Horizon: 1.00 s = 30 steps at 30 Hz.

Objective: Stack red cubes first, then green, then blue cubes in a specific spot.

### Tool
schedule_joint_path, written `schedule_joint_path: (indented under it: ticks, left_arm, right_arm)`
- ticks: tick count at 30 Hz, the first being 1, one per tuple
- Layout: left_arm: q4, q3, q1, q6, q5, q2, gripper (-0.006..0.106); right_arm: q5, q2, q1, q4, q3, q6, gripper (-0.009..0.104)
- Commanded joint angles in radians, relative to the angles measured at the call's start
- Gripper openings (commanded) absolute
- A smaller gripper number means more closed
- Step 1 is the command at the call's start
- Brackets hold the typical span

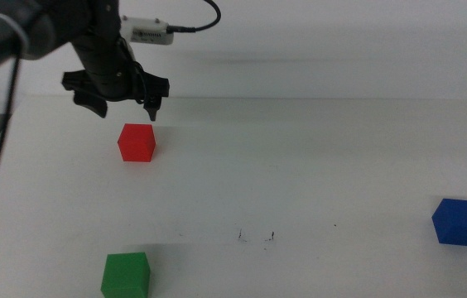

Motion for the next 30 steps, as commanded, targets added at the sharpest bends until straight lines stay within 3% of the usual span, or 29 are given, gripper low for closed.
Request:
schedule_joint_path:
  ticks: [1, 6, 15, 17, 18, 21, 25, 30]
  left_arm:
    - [-0.033, -0.091, 0.025, 0.035, 0.02, 0.087, 0.094]
    - [-0.117, -0.199, 0.066, 0.099, 0.033, 0.214, 0.094]
    - [-0.113, -0.207, 0.071, 0.134, -0.049, 0.312, 0.091]
    - [-0.113, -0.207, 0.071, 0.132, -0.051, 0.319, 0.082]
    - [-0.109, -0.207, 0.073, 0.124, -0.056, 0.322, 0.065]
    - [-0.134, -0.207, 0.079, 0.109, -0.036, 0.314, 0.032]
    - [-0.138, -0.17, 0.044, 0.067, 0.001, 0.208, -0.002]
    - [-0.016, 0.127, -0.168, -0.33, -0.096, -0.056, -0.002]
  right_arm:
    - [-0.014, -0.005, -0.008, -0.01, 0.004, -0.007, 0.092]
    - [-0.014, -0.005, -0.008, -0.01, 0.004, -0.007, 0.092]
    - [-0.014, -0.005, -0.008, -0.01, 0.004, -0.007, 0.092]
    - [-0.014, -0.005, -0.008, -0.01, 0.004, -0.007, 0.092]
    - [-0.014, -0.005, -0.008, -0.01, 0.004, -0.007, 0.092]
    - [-0.014, -0.005, -0.008, -0.01, 0.004, -0.007, 0.092]
    - [-0.014, -0.005, -0.008, -0.01, 0.004, -0.007, 0.092]
    - [-0.014, -0.005, -0.008, -0.01, 0.004, -0.007, 0.092]
